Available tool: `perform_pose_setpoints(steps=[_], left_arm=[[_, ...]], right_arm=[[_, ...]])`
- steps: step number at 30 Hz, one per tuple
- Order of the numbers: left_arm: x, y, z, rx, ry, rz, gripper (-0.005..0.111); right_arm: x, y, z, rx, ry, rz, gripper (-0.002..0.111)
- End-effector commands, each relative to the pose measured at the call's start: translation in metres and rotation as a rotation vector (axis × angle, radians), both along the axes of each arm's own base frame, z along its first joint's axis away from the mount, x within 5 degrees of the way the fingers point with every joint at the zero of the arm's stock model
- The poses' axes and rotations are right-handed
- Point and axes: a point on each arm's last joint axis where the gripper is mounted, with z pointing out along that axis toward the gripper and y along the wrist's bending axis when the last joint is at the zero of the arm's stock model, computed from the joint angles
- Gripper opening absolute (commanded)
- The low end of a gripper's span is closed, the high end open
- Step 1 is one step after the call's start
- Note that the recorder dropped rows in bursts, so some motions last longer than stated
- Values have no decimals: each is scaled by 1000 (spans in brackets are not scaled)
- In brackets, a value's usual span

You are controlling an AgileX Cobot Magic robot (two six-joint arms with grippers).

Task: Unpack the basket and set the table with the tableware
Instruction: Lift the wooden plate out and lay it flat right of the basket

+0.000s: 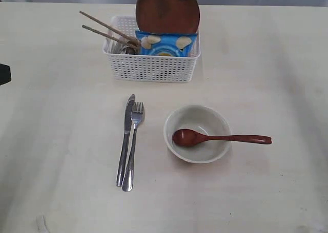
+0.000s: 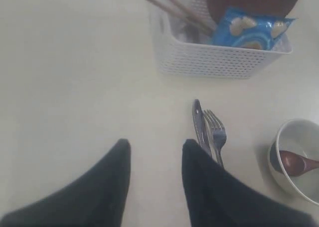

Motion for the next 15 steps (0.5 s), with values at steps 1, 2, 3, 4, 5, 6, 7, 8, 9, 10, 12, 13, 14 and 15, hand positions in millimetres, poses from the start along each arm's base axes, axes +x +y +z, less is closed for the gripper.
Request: perform_pose_setpoints(steps=[1, 2, 3, 4, 5, 6, 7, 8, 9, 10, 12, 13, 14, 15], left_arm=[[0, 0, -1, 6, -1, -3, 34], [0, 0, -1, 6, -1, -3, 34], [-1, 0, -1, 7, 0, -5, 34], [-1, 0, -2, 8, 2, -6, 34], [-1, 0, -2, 8, 5, -7, 34], [-1, 0, -2, 8, 7, -8, 34], [-1, 0, -2, 8, 7, -8, 34], [-1, 0, -2, 8, 7, -8, 34], [-1, 0, -2, 8, 7, -8, 34], [-1, 0, -2, 8, 7, -8, 34], [-1, 0, -2, 10, 7, -8, 34], [-1, 0, -2, 10, 7, -8, 34], [-1, 0, -2, 10, 7, -8, 34], [-1, 0, -2, 10, 7, -8, 34]], right_arm=[[-8, -3, 28, 14, -43, -7, -1], [-8, -5, 32, 10, -51, -19, -1], [-9, -6, 35, 5, -62, -36, -1], [-9, -7, 39, -1, -69, -48, -1], [-10, -9, 42, -12, -75, -57, -1], [-11, -10, 44, -23, -80, -64, -1], [-12, -11, 47, -23, -81, -78, -1], [-13, -12, 50, -24, -80, -84, -1], [-15, -12, 54, -23, -84, -81, -1], [-17, -12, 58, -20, -85, -83, -1], [-21, -14, 66, -12, -83, -103, -1], [-22, -14, 69, -10, -82, -115, -1], [-23, -16, 73, -17, -89, -128, -1], [-25, -18, 78, -24, -98, -145, -1]])
